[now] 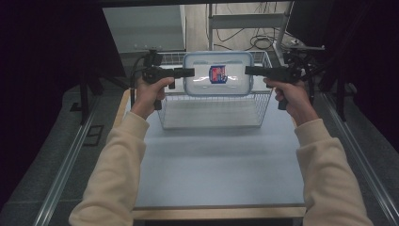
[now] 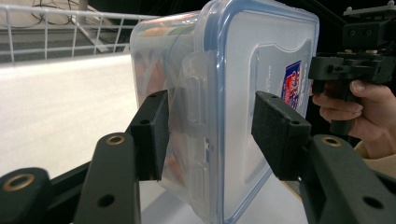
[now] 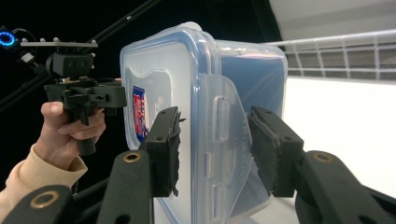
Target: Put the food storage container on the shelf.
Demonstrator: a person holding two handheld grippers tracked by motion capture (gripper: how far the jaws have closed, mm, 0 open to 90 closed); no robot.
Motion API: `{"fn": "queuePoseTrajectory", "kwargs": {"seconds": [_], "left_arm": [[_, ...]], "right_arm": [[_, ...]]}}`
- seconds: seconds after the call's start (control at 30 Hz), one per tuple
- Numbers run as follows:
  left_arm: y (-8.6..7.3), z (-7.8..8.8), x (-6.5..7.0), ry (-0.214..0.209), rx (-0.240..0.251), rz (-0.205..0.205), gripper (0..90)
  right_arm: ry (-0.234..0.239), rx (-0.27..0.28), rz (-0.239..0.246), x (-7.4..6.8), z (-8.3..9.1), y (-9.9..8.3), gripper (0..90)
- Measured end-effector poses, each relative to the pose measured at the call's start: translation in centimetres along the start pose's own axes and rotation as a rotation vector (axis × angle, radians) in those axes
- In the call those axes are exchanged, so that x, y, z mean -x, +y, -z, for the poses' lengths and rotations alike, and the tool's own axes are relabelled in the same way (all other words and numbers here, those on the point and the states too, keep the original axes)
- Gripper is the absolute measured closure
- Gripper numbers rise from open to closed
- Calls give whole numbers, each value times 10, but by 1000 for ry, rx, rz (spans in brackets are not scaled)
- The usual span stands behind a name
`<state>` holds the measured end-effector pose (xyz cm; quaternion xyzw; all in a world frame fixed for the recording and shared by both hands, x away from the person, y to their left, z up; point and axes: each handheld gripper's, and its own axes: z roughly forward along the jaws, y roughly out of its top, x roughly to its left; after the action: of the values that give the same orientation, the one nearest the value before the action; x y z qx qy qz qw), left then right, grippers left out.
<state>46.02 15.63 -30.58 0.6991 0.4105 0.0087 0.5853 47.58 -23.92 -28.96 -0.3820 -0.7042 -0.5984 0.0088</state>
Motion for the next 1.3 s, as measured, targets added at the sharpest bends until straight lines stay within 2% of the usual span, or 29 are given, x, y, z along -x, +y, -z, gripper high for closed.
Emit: {"fn": "queuePoseTrajectory", "kwargs": {"seconds": [0.07, 0.13, 0.2, 0.37, 0.5, 0.63, 0.67, 0.7, 0.73, 0.83, 0.93, 0.97, 1.0, 1.07, 1.17, 1.23, 1.27, 1.3], "left_arm": [[5, -5, -5, -5, -5, 11, 483], [10, -11, -12, -9, -12, 6, 482], [13, -15, -17, -6, -17, 20, 482], [15, -17, -23, 14, -50, 25, 477], [15, -16, -25, 27, -39, 49, 471], [17, -18, -28, 34, -33, 99, 471], [18, -21, -29, 41, -28, 116, 466], [18, -21, -29, 41, -28, 116, 465], [18, -23, -33, 34, -20, 153, 465], [18, -27, -40, 31, -19, 190, 453], [18, -28, -44, 24, -18, 208, 450], [19, -29, -45, 24, -19, 216, 450], [19, -31, -46, 27, -24, 221, 439], [19, -33, -48, 29, -35, 229, 417], [18, -36, -52, 19, -32, 255, 403], [17, -38, -53, 37, -38, 264, 383], [17, -39, -53, 52, -44, 259, 383], [16, -39, -54, 45, -40, 266, 389]], "right_arm": [[-8, -1, -5, 8, -3, 9, 547], [-10, -2, -8, 13, -5, 13, 547], [-14, -7, -16, 18, -8, 15, 546], [-14, -33, -50, 27, -18, 14, 541], [-21, -46, -57, 28, -23, 12, 535], [-26, -46, -75, 30, -27, 13, 527], [-40, -47, -91, 31, -29, 15, 516], [-49, -53, -95, 32, -30, 16, 510], [-59, -57, -101, 32, -32, 17, 499], [-85, -82, -126, 34, -37, 20, 477], [-82, -81, -170, 39, -41, 21, 473], [-82, -81, -170, 39, -41, 21, 473], [-81, -79, -196, 42, -43, 21, 467], [-85, -75, -210, 44, -44, 21, 457], [-111, -78, -219, 44, -46, 21, 442], [-135, -88, -228, 43, -47, 21, 421], [-155, -97, -228, 42, -48, 21, 389], [-186, -119, -223, 41, -51, 21, 360]]}}
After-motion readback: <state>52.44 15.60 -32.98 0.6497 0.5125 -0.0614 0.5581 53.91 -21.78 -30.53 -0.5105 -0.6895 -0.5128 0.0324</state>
